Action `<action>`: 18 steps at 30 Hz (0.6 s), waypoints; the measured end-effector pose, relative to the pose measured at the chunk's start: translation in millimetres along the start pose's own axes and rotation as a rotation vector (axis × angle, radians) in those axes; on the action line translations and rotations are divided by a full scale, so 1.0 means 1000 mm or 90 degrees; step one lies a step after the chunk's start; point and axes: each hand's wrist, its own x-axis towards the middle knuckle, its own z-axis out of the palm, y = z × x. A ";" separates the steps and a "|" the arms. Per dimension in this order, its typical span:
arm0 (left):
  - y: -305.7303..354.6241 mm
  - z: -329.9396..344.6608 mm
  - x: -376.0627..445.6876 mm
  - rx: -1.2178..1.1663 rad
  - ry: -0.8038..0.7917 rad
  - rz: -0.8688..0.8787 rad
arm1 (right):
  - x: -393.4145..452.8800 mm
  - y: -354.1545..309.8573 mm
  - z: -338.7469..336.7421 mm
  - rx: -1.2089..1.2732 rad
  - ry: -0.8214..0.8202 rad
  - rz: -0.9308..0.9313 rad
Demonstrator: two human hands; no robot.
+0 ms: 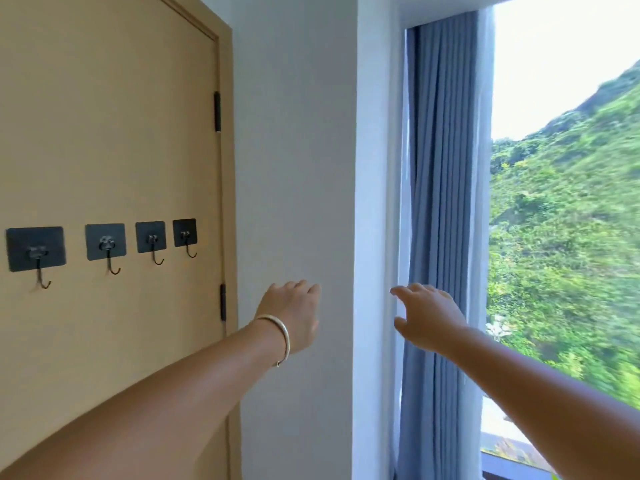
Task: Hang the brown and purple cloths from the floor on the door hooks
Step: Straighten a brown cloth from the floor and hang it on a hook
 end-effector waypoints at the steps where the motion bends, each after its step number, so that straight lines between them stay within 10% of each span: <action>1: 0.019 0.000 0.010 -0.006 0.010 0.021 | -0.006 0.019 -0.002 -0.002 0.002 0.018; 18: 0.388 -0.043 0.125 -0.255 0.184 0.415 | -0.233 0.270 -0.108 -0.233 -0.028 0.446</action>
